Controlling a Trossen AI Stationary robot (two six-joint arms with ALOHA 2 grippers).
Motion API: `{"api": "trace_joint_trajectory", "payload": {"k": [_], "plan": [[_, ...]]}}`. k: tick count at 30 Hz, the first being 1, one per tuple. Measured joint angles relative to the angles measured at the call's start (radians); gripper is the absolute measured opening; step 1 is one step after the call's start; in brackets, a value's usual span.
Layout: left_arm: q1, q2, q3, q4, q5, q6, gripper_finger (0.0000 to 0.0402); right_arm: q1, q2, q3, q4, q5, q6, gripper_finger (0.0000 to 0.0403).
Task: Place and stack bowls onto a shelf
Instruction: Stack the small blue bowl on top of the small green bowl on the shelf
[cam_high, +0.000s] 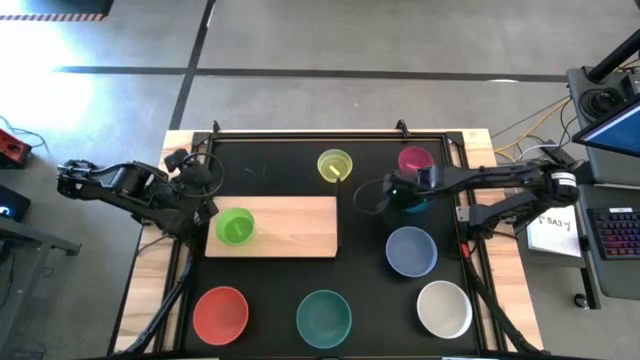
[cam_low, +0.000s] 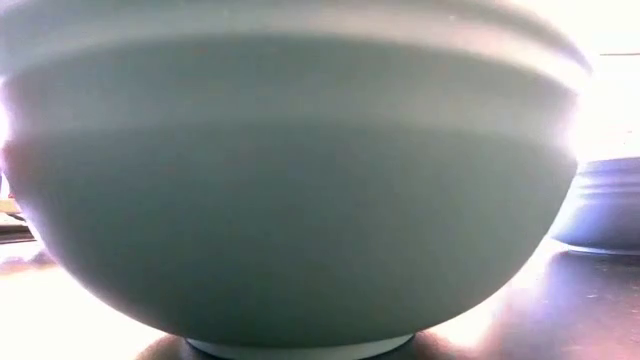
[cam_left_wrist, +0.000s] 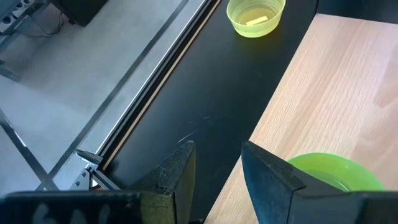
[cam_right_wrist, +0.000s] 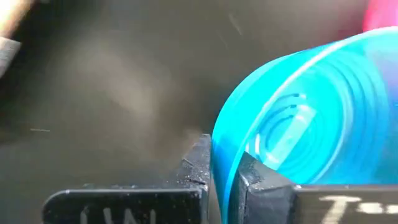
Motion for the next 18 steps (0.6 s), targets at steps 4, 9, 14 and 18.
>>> {"api": "trace_joint_trajectory", "payload": {"k": [4, 9, 14, 18], "plan": [[0.0, 0.0, 0.0, 0.011, 0.0, 0.053, 0.0113, 0.0, -0.022, 0.105, 0.109, -0.006, -0.267, 0.0008], [0.0, 0.001, 0.0, 0.072, 0.0, 0.205, 0.0113, 0.001, 0.01, 0.27, 0.21, -0.076, -0.574, 0.0008], [0.0, 0.001, 0.0, 0.153, 0.001, 0.358, 0.0113, 0.001, 0.095, 0.44, 0.208, -0.264, -0.819, 0.0008], [0.0, 0.001, 0.0, 0.248, 0.011, 0.458, 0.0113, 0.002, 0.204, 0.54, 0.207, -0.506, -0.937, 0.0008]]}}
